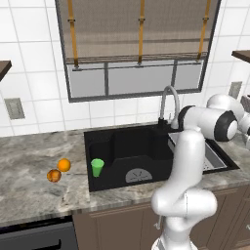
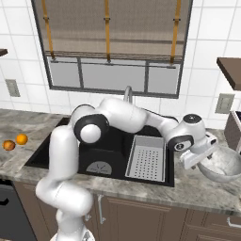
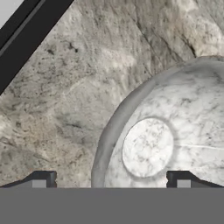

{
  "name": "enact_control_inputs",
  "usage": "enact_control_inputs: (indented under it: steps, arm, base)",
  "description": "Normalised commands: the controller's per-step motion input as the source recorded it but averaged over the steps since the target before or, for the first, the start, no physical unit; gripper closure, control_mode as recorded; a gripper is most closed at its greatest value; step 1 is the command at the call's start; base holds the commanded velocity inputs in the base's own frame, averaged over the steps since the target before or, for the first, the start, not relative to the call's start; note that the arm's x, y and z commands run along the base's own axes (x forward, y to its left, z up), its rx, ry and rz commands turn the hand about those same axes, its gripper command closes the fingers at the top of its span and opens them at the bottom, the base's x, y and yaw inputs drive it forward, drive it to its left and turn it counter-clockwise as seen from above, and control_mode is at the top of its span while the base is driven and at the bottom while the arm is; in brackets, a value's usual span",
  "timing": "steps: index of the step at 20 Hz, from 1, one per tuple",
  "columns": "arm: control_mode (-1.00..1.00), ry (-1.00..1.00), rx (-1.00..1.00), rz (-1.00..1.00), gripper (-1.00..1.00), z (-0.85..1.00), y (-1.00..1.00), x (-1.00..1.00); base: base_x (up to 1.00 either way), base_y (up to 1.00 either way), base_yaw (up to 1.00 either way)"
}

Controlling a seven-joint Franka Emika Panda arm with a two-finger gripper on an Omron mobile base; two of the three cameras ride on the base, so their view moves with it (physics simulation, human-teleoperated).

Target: Remove the peach and orange from the sink. Then move the bowl and cup from the counter to the sink for washing.

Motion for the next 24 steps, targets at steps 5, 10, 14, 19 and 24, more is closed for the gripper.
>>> enact_control_inputs:
  steps: [5, 10, 14, 19, 24]
  arm:
    - [-1.0, 0.0, 0.02, 0.01, -1.0, -0.09, -0.23, 0.18]
    - [-1.0, 0.0, 0.05, 0.0, -1.0, -0.15, -0.13, 0.15]
    - [-1.0, 0.0, 0.08, 0.0, -1.0, -0.19, -0.04, 0.18]
    - [-1.0, 0.0, 0.05, 0.0, -1.0, -0.17, -0.07, 0.17]
    - [-1.0, 0.02, 0.03, 0.0, 1.0, -0.19, -0.05, 0.07]
  base:
    - [0.0, 0.0, 0.0]
    - [0.0, 0.0, 0.0]
    - [0.0, 0.0, 0.0]
    - [0.0, 0.0, 0.0]
    - [0.0, 0.0, 0.0]
